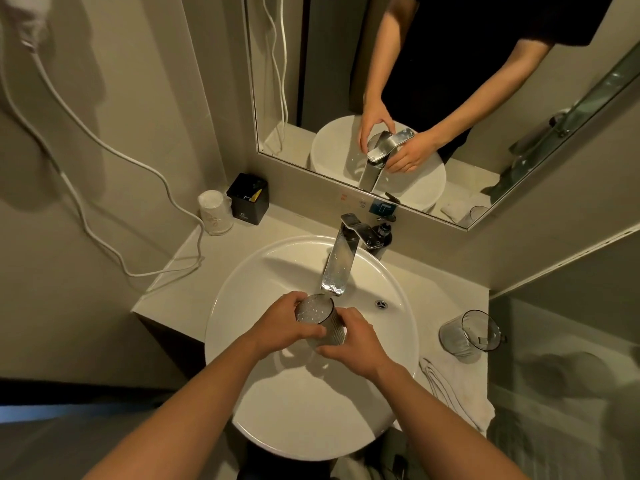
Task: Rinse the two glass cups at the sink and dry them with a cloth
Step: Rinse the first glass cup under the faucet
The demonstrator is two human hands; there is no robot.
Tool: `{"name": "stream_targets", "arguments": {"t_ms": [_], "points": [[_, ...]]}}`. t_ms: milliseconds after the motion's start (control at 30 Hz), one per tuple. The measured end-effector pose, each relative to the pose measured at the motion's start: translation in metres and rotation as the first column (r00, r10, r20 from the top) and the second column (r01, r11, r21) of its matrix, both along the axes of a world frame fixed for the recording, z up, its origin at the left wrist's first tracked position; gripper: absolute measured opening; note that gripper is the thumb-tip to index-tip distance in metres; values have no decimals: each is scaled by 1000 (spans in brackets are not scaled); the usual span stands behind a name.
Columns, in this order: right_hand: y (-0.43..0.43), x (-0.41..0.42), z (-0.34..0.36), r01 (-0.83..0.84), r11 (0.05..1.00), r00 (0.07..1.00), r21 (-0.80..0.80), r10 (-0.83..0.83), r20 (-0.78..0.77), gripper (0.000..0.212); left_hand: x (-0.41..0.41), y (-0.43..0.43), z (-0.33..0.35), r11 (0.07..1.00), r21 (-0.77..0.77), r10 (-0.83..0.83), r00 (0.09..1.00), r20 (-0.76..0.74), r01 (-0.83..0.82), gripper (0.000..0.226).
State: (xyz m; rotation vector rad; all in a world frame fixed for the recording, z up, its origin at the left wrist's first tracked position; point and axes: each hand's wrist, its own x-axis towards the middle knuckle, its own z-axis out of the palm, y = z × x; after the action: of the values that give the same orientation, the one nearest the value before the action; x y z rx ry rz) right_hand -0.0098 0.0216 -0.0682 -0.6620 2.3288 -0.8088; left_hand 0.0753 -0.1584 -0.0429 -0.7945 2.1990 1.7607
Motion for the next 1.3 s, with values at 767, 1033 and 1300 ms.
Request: {"name": "stream_targets", "arguments": {"t_ms": [767, 1033, 1300], "points": [[19, -2, 2, -43, 998, 985, 41, 49, -163, 81, -2, 10, -20, 944, 281, 159, 985, 64, -171, 53], [23, -4, 8, -61, 998, 984, 35, 66, -167, 81, -11, 21, -22, 929, 245, 281, 959, 19, -277, 41], [13, 7, 7, -45, 993, 940, 105, 78, -333, 87, -16, 27, -21, 896, 273, 346, 936, 60, -349, 44]]}}
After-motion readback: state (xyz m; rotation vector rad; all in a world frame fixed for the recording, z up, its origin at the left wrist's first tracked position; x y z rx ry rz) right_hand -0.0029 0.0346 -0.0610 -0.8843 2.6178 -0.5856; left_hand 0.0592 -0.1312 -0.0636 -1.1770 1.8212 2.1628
